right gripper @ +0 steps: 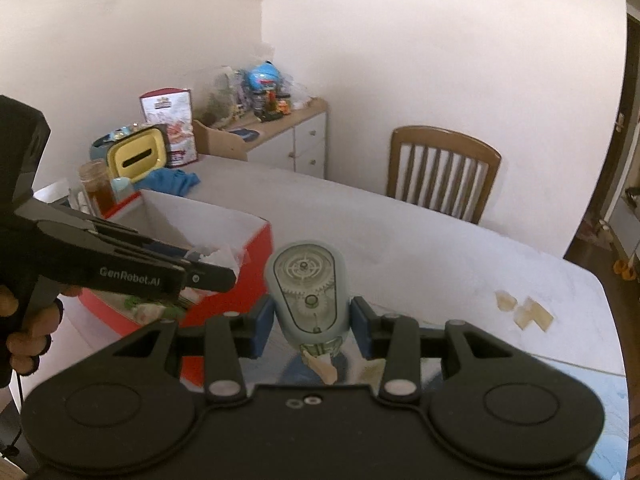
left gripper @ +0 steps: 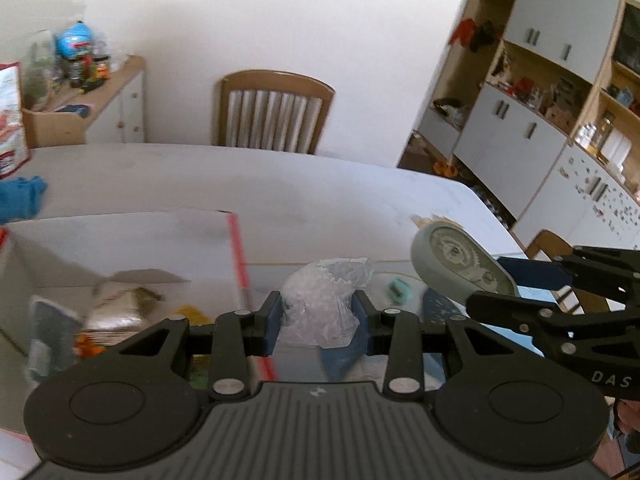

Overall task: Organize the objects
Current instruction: 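Carry white bag with left tool while right tool carries tape dispenser to box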

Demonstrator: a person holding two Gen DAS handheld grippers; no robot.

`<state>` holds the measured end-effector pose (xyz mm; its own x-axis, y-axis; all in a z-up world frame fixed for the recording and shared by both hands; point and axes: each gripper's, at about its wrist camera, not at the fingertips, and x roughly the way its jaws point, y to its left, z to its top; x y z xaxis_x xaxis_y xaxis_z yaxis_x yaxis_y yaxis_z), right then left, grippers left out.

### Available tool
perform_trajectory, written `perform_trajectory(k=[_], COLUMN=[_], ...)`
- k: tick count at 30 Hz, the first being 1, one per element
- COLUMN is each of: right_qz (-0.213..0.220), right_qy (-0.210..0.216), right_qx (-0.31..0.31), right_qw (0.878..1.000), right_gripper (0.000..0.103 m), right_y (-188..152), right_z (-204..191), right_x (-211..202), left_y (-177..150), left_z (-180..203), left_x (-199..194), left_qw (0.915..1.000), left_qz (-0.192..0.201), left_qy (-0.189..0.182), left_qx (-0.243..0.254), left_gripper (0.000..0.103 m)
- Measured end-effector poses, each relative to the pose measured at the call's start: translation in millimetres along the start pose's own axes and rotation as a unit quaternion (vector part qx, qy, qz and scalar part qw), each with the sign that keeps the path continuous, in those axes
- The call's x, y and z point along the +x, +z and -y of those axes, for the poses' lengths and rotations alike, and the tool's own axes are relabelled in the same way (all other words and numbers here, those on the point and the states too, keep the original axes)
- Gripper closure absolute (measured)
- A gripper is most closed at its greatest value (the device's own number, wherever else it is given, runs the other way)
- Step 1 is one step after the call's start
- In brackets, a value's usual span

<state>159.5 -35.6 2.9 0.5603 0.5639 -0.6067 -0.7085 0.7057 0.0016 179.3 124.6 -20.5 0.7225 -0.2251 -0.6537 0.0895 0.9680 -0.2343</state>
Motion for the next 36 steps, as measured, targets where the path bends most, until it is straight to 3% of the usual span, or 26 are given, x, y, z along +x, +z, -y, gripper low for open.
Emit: perform_trajectory(k=[16,24,36], right_qz=[0.001,-0.020,-0.069], right_qy=[0.027,0.036,0.047], right_qx=[-0.020,-0.019,-0.026], right_qw=[0.999,0.999,0.996], right_gripper=[0.063,0.064,0.065], right_y=[21,18,21], right_z=[-74,-100,-130], right_x=[38,81,145], left_y=[7,-6,-19], left_z=[-102,-137,-161], left_x=[-36,-16,35], left_qw=[0.9958,0.9940,0.9900], left_qz=[0.023,-0.010,-0.081], left_qy=[0.088,0.108,0.114], left_qx=[0.004,-0.007,0.019], left_gripper=[0.067,0.067,0.066])
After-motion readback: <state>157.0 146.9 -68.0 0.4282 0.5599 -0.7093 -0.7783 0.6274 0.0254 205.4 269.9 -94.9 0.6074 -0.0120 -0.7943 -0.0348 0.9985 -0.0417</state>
